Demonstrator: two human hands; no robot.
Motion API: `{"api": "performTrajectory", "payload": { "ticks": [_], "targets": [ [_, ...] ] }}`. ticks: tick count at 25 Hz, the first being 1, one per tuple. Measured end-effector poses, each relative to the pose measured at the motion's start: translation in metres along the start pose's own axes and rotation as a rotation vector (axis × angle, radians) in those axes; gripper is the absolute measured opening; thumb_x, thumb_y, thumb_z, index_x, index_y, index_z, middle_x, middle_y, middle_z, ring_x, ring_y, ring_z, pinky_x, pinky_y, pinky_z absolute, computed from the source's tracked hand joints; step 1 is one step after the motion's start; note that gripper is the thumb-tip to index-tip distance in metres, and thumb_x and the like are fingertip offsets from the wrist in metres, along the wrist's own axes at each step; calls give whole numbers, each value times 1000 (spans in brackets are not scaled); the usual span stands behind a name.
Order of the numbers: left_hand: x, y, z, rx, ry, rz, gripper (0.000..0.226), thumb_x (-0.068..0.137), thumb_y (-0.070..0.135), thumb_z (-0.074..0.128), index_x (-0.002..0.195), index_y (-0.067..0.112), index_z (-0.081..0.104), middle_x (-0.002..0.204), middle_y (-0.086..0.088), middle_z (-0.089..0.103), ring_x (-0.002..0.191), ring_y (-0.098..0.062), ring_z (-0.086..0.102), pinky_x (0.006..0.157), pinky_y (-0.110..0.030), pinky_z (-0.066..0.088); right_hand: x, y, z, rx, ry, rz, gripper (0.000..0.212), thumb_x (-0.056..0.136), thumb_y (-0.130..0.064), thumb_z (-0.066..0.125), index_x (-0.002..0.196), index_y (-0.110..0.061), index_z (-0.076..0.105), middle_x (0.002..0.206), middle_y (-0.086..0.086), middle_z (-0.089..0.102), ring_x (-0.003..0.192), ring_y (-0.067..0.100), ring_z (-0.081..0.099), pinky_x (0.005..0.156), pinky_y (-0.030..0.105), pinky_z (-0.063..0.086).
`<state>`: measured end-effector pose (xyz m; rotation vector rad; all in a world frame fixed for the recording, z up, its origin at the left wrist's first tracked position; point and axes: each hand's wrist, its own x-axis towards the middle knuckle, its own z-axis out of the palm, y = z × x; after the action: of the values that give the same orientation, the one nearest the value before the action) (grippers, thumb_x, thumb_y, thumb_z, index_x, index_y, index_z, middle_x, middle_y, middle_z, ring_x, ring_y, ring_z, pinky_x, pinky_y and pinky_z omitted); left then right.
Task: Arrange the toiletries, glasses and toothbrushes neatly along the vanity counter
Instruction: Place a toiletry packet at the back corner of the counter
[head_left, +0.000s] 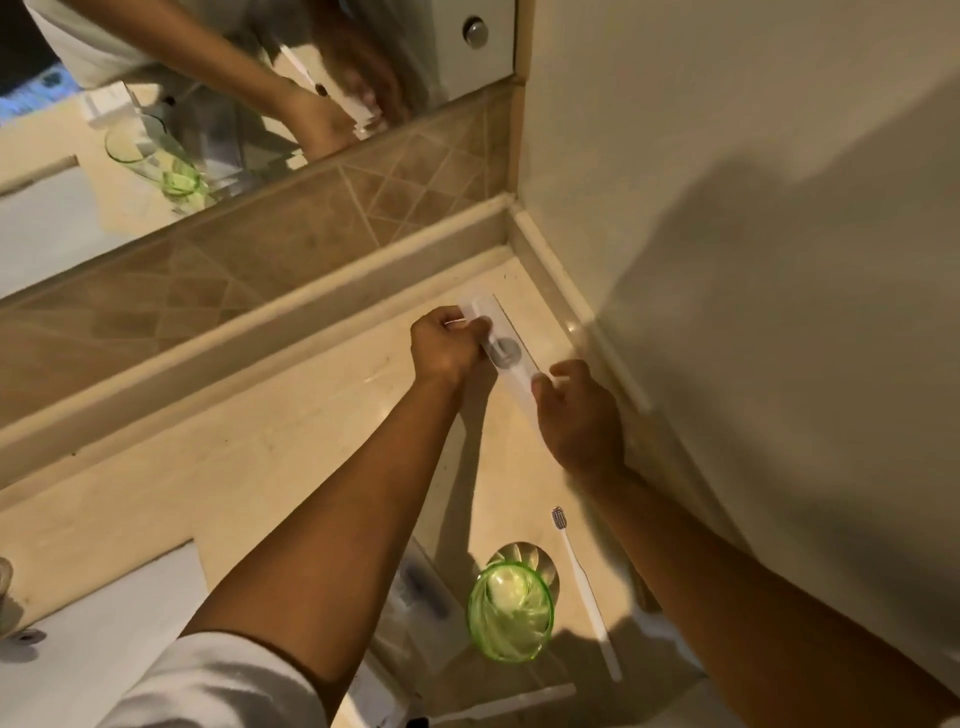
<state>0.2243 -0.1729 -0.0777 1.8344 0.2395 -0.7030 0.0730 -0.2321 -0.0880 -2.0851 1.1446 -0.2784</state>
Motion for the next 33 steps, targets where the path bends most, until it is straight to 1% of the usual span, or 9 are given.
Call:
{"api": "performTrajectory", "payload": {
  "ticks": [4, 7, 11, 15, 19, 23, 26, 29, 33],
  "targets": [
    [20, 18, 5, -75, -20, 2, 10, 87, 6, 76, 80, 9, 69, 81, -17, 69, 72, -32, 68, 79, -55, 62, 13, 13, 2, 564, -236, 522, 25, 94, -18, 59, 70, -12, 60, 63, 2, 58, 50, 13, 45, 47, 20, 37],
    [31, 22, 11, 10, -99, 19, 10, 89, 3, 73, 98, 0, 71, 90, -22, 72, 71, -23, 68, 76, -41, 62, 23, 13, 9, 724, -222, 608, 27, 95, -15, 62, 68, -13, 62, 63, 4, 57, 47, 11, 45, 43, 20, 37],
    [50, 16, 22, 234, -100, 62, 11, 85, 3, 78, 90, 6, 68, 86, -16, 70, 61, -19, 72, 52, -23, 58, 26, 18, 21, 455, -147, 429, 21, 95, -22, 66, 78, -10, 65, 64, -2, 64, 51, 3, 58, 54, 18, 47],
    [54, 12, 30, 325, -66, 157, 14, 86, 2, 75, 95, 1, 65, 69, -7, 64, 39, 1, 58, 41, -12, 44, 20, 21, 24, 32, 1, 163, 29, 96, -35, 65, 111, -11, 68, 104, 3, 74, 89, 11, 71, 76, 23, 59],
    [57, 6, 31, 568, -1, 332, 29, 83, 26, 80, 96, 9, 59, 77, -1, 64, 66, -14, 61, 61, -27, 48, 13, 21, 24, -255, 8, 36, 54, 94, -35, 67, 141, -12, 52, 135, 11, 60, 118, 28, 64, 92, 37, 57],
    [54, -6, 16, 853, -8, 751, 25, 93, 33, 66, 105, 12, 59, 103, -4, 60, 93, -24, 56, 72, -36, 45, 1, 17, 18, -321, 3, -161, 45, 93, -29, 65, 134, -12, 58, 134, 10, 55, 112, 23, 62, 85, 30, 58],
    [61, -26, 3, 1111, -161, 1070, 33, 100, 35, 54, 125, 17, 65, 134, -12, 58, 129, -33, 50, 100, -48, 47, 1, 15, 26, -508, -108, -211, 46, 94, -35, 57, 136, -15, 57, 144, 8, 53, 127, 27, 52, 100, 39, 47],
    [65, -35, -2, 1292, -308, 1001, 48, 105, 41, 41, 148, 20, 49, 158, -16, 40, 151, -35, 28, 123, -51, 26, -1, 14, 37, -577, -203, -210, 59, 95, -43, 50, 147, -16, 45, 156, 11, 42, 144, 32, 37, 113, 47, 36],
    [66, -33, 2, 1312, -321, 976, 52, 107, 44, 33, 154, 21, 39, 162, -15, 33, 153, -33, 23, 126, -48, 15, 0, 15, 41, -561, -229, -173, 64, 97, -46, 47, 152, -14, 39, 161, 11, 35, 149, 32, 30, 119, 49, 31]
  ]
}}
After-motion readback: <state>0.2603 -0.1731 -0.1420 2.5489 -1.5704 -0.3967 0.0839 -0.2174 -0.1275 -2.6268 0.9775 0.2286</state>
